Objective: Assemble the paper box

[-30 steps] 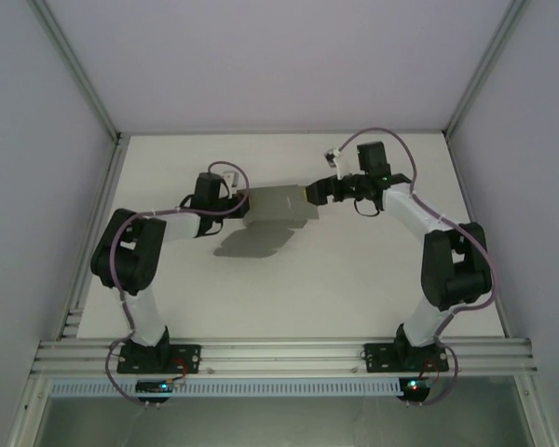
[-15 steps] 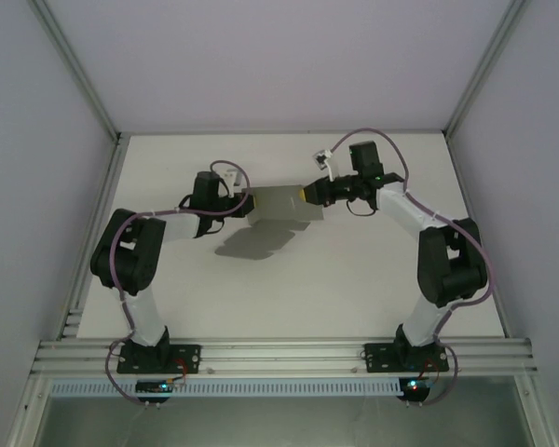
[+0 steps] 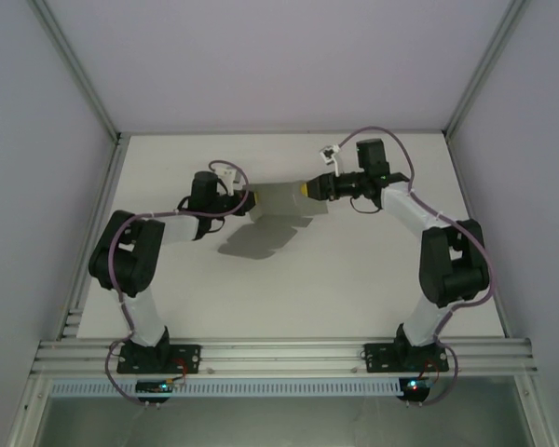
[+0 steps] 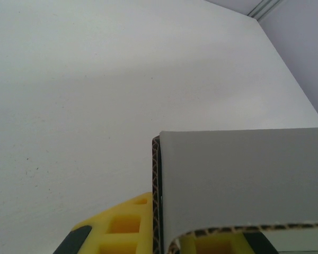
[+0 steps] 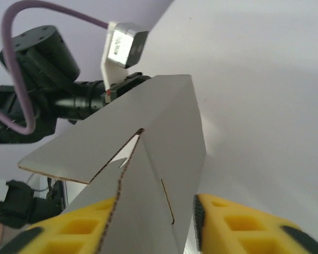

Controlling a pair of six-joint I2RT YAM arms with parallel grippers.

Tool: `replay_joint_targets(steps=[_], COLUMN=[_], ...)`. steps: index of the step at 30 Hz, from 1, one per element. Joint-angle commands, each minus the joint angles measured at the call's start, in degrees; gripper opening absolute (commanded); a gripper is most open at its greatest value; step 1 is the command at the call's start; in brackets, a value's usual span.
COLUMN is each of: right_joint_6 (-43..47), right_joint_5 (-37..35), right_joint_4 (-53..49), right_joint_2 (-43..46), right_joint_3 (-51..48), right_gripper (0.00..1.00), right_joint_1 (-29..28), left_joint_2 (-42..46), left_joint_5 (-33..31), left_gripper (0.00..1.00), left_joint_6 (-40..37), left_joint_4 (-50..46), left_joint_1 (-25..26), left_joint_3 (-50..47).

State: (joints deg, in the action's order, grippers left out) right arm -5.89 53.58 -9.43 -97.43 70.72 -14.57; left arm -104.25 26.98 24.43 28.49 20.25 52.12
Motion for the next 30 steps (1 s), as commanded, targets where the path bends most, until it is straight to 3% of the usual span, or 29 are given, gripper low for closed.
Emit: replay_joint_targets(steps=[1,5,11,16,22,30], right_joint_6=[2.7,2.9,3.5,6.9,8.1,7.8], right_joint_5=[-7.4,-12.2,-23.6,-28.3,-30.4,-28.4], right_joint_4=[-6.4,-6.7,-7.5,-13.1,-14.9,-11.5], right_joint_2=[3.6,6.9,7.0,2.2,-0.4,-3.1], right_joint_3=[2.1,2.5,6.7,11.3,10.0,6.9], right_gripper=[0.57,0.78,0.99,0.99,0.99,0.99], right_joint_1=[-0.1,-0.2,-2.9,-5.8,-7.9,-9.9], left_joint_2=[2.4,2.2,2.3,2.7,2.6,1.8], left_joint_5=[-1.0,-2.7,-3.6,-5.1,-5.6,-5.4], left_gripper=[0.0,0.0,0.0,0.0,0.0,0.0], left_joint_6=[-1.5,-1.5,-1.7,-1.5,-0.8,1.0], left_joint_4=[-1.7,-3.5,-4.1,-5.2,-5.4,-5.9], left_joint_1=[0.1,0.1,0.4,0.7,0.8,0.7], left_joint_3=[0.9,1.2,1.3,1.7,1.9,3.2])
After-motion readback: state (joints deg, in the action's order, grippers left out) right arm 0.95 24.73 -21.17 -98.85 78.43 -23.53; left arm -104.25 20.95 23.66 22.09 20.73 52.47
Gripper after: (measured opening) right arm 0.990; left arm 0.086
